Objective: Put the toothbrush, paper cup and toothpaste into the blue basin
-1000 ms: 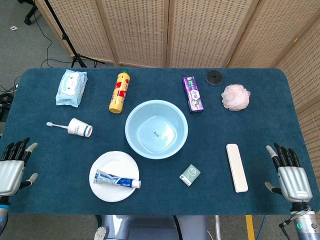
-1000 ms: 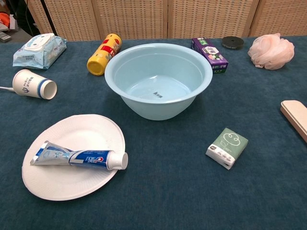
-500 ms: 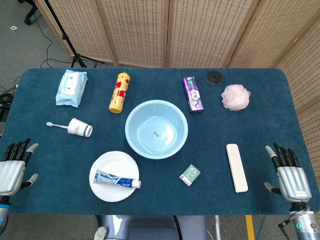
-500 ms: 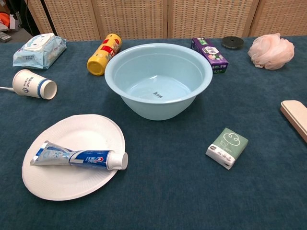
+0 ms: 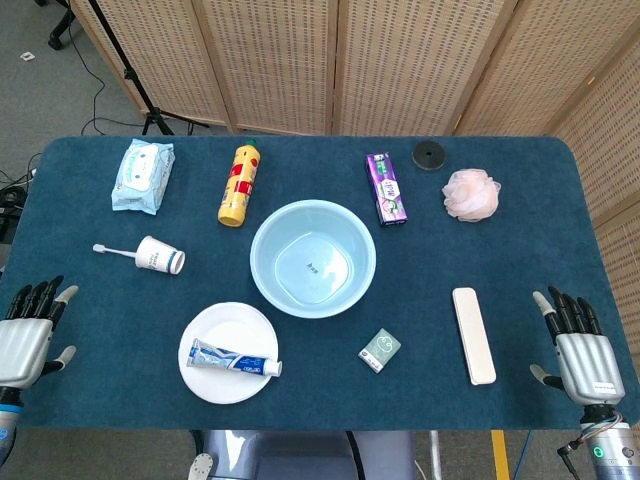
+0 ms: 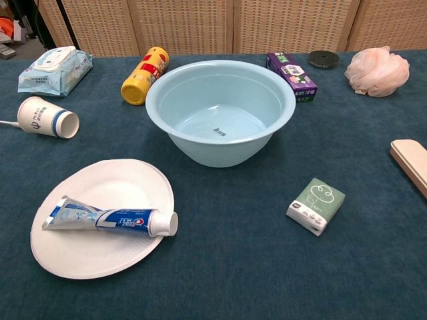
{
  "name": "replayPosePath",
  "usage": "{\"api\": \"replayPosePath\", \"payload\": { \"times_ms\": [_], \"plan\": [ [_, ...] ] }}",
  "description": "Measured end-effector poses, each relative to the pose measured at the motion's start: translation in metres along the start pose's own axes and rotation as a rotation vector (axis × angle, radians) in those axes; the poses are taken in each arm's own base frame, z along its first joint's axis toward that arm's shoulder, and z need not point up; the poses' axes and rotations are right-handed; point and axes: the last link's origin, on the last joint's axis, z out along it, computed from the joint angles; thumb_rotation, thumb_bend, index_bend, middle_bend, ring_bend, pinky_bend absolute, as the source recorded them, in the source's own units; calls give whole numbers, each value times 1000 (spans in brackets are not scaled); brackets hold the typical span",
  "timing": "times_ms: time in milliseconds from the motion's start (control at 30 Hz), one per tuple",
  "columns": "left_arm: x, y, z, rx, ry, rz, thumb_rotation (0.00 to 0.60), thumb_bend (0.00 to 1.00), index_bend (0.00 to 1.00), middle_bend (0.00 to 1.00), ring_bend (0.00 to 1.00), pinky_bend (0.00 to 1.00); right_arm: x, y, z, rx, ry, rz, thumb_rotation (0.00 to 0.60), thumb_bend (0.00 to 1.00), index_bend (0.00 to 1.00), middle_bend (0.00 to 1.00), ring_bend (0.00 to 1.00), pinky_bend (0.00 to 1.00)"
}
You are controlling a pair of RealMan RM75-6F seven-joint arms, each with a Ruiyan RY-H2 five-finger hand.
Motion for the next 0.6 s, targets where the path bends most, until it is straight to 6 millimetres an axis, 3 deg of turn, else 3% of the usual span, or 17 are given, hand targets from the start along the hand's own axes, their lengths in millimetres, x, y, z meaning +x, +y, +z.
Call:
{"api": "replayPosePath", "payload": {
  "times_ms": [400,600],
  "plan": [
    [14,-11,37,-20,-40,49,600,245,172,0,0,32,-1,-3,0,7,-2,-5,600,105,0,0,0,0],
    [16,-18,60,-26,-102,59,600,247,205,0,0,32,-1,-2,0,6,-2,-5,600,106,0,0,0,0]
  ]
}}
